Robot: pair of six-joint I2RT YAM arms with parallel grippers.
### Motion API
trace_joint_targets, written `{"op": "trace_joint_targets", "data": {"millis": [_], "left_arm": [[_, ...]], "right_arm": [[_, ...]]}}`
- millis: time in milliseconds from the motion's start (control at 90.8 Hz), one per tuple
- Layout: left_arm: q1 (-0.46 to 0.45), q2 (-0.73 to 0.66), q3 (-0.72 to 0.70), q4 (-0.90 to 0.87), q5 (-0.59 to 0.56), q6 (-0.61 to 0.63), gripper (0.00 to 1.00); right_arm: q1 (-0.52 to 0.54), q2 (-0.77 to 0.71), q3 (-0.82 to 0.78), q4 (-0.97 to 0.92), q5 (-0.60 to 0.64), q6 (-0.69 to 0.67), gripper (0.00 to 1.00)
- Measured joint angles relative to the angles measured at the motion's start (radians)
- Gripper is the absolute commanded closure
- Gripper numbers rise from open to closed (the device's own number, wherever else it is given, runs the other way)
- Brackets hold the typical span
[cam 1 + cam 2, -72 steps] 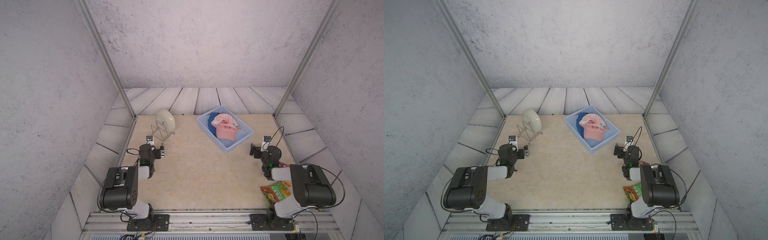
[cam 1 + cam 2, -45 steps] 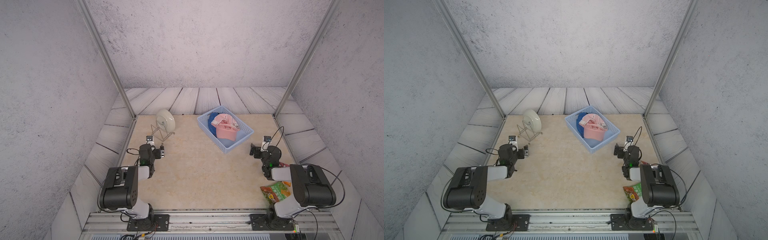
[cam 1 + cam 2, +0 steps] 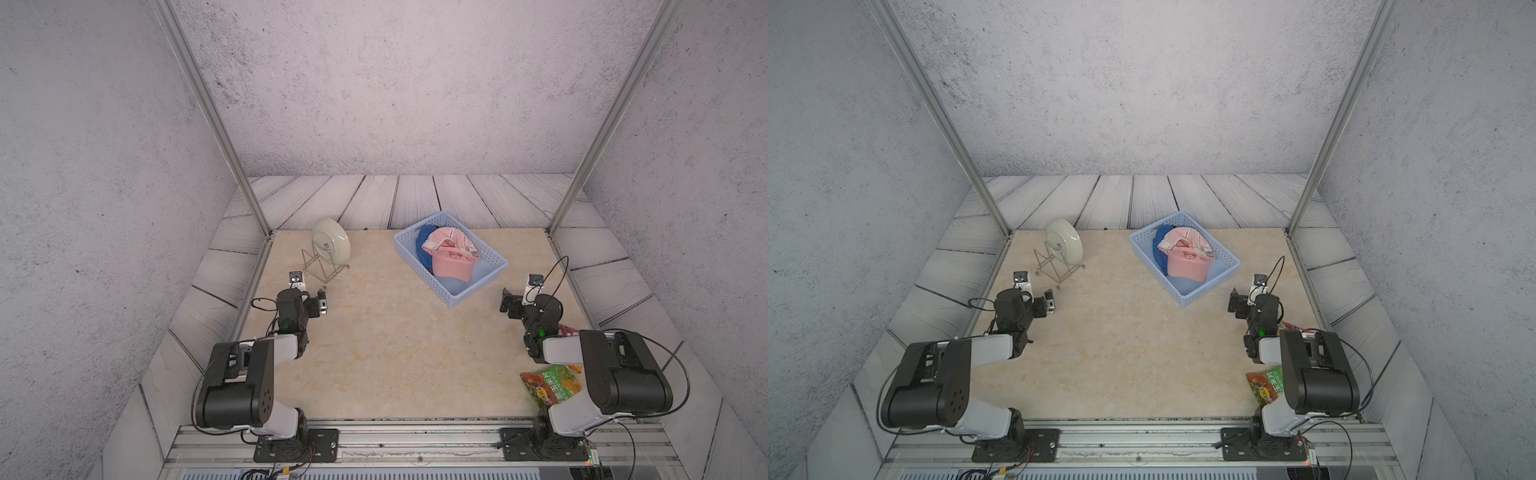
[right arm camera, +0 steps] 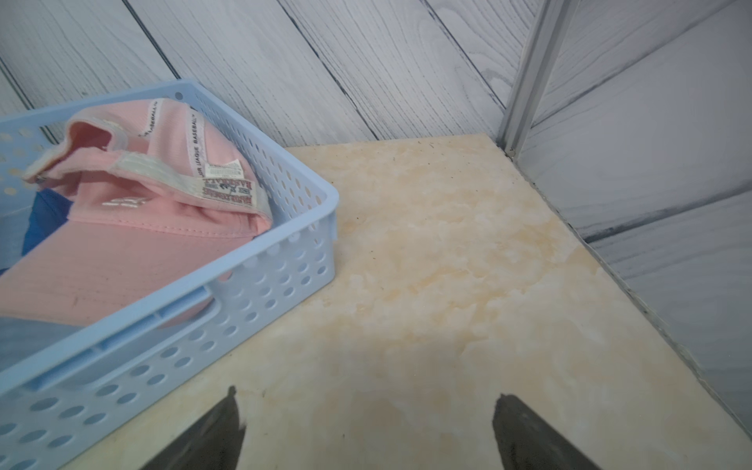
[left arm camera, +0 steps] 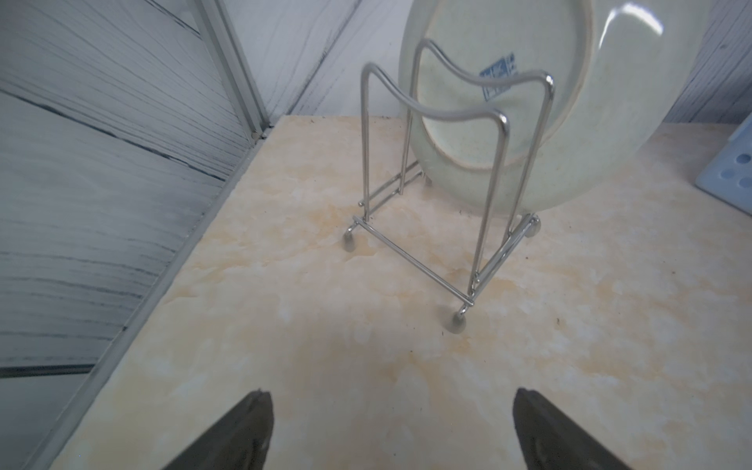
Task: Turn the baseball cap inside out
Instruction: Pick up the baseball cap from the basket.
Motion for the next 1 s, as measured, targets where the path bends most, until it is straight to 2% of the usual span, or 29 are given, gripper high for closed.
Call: {"op": "trace_joint_targets", "data": {"millis": [154, 275, 341, 451, 550, 727, 1002], "left_arm": [[0.0, -0.275, 0.02, -0.196, -0.042, -0.042, 0.02], [0.0, -0.467, 0.063, -0.362, 0.02, -0.089, 0.01], [-0.001, -0.54, 0.087, -0.435, 0.094, -0.127, 0.01], [-0.025, -0.601, 0.121, -0.529, 0.229, -0.186, 0.01], [-0.109, -0.605, 0.163, -0.603, 0.313, -0.203, 0.01], [-0.25, -0.577, 0.225, -0.661, 0.385, -0.157, 0.01], [-0.28, -0.555, 0.181, -0.594, 0.41, -0.034, 0.02]], "right_arm": [[0.0, -0.235, -0.043, -0.144, 0.1, 0.059, 0.0], [0.0, -0.408, 0.116, -0.445, 0.132, 0.162, 0.02], [-0.003, -0.436, 0.229, -0.582, 0.09, 0.195, 0.03], [-0.003, -0.421, 0.368, -0.749, -0.064, 0.23, 0.04], [0.012, -0.347, 0.484, -0.89, -0.188, 0.22, 0.04], [0.102, -0.169, 0.699, -1.078, -0.244, 0.035, 0.03], [0.285, 0.087, 0.898, -1.157, -0.137, -0.415, 0.0]]}}
